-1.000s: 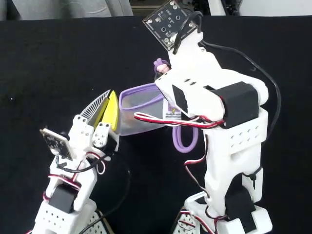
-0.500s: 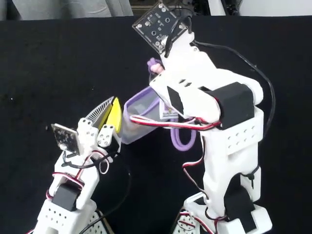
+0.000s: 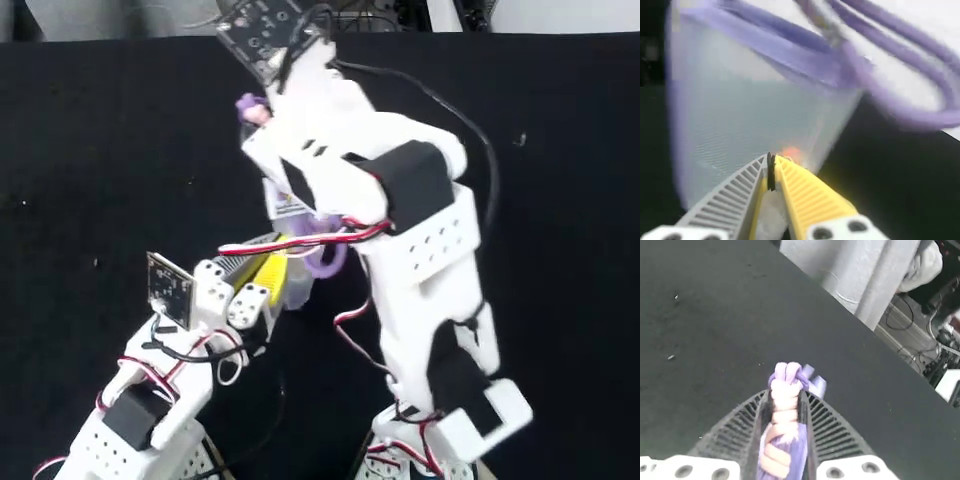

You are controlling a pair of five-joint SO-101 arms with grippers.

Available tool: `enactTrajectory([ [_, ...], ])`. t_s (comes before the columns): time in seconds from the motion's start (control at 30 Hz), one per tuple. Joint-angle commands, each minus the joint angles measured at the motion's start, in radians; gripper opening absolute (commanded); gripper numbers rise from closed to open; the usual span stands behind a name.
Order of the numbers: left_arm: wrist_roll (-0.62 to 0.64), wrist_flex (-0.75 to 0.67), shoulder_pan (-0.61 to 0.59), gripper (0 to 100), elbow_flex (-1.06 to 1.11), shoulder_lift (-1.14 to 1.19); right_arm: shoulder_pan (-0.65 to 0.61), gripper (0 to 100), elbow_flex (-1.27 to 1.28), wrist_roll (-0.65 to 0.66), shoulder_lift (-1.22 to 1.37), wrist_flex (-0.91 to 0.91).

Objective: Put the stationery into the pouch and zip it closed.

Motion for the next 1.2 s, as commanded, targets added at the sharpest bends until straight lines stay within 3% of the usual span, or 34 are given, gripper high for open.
enactTrajectory([
  [0.0, -0.009, 0.005, 0.038, 3, -0.048, -0.005, -0.057, 1.1, -0.183, -0.011, 0.035, 0.049],
  [0.23, -0.011, 0.008, 0.021, 3, -0.054, -0.005, -0.146, 1.1, -0.275, -0.011, 0.064, 0.19],
  [0.43, -0.04, 0.018, -0.174, 3, -0.097, -0.006, -0.149, 1.1, -0.206, -0.011, 0.013, 0.189],
  [0.7, -0.054, 0.261, -0.268, 3, -0.343, -0.006, -0.123, 1.1, -0.139, -0.011, -0.008, 0.19],
  [1.17, -0.364, 0.744, -0.263, 3, -0.783, -0.008, 0.018, 1.1, 0.094, -0.003, -0.156, 0.19],
])
